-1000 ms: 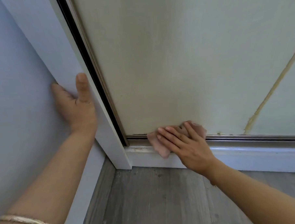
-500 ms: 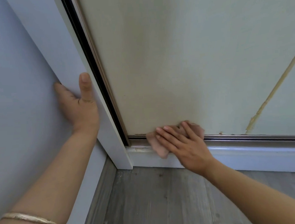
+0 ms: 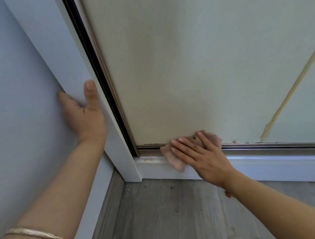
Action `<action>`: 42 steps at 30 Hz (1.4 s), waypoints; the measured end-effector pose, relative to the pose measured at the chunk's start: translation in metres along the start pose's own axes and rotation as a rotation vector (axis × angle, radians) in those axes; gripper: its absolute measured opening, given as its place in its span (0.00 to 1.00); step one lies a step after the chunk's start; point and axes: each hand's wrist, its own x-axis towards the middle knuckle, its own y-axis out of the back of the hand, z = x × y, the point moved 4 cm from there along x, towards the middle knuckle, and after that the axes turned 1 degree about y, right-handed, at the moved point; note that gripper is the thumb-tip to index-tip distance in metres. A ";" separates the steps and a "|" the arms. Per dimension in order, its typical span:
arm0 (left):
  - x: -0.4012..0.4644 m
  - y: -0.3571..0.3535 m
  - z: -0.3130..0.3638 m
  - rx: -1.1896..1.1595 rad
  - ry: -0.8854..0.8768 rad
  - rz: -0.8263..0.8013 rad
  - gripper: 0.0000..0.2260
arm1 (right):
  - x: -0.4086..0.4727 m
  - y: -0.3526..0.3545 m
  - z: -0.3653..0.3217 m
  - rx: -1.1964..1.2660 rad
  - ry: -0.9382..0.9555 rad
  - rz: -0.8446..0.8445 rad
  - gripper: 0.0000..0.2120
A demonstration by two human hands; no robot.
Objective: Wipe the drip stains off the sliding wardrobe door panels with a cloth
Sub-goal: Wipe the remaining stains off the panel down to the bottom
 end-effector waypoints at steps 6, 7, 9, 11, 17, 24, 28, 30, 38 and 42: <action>-0.001 -0.001 0.003 -0.019 -0.024 0.011 0.20 | 0.013 0.004 0.001 -0.044 -0.019 0.068 0.30; -0.001 0.000 0.001 -0.012 -0.021 0.012 0.19 | 0.024 0.004 -0.006 -0.030 -0.042 0.108 0.29; 0.001 -0.001 0.001 0.001 -0.012 0.003 0.22 | 0.027 0.004 -0.013 -0.026 -0.055 0.113 0.28; 0.002 -0.001 0.000 -0.018 -0.020 0.005 0.23 | 0.001 0.003 -0.001 -0.057 -0.049 0.072 0.30; 0.001 -0.003 0.000 -0.033 -0.037 0.018 0.22 | -0.072 0.013 0.052 -0.179 0.043 -0.088 0.36; 0.001 -0.001 -0.002 -0.007 -0.017 0.010 0.23 | -0.053 0.008 0.031 -0.122 -0.041 0.001 0.35; 0.002 -0.001 -0.004 0.004 -0.011 0.024 0.23 | -0.089 0.022 0.065 -0.200 -0.018 -0.056 0.37; 0.001 -0.001 -0.003 0.028 -0.008 0.020 0.24 | -0.082 0.019 0.062 -0.204 -0.018 -0.025 0.37; 0.002 -0.002 -0.003 0.014 -0.037 0.023 0.22 | -0.092 0.010 0.052 -0.142 -0.126 -0.010 0.37; 0.000 -0.003 -0.001 0.012 -0.039 0.029 0.22 | -0.091 0.013 0.056 -0.151 -0.137 0.002 0.36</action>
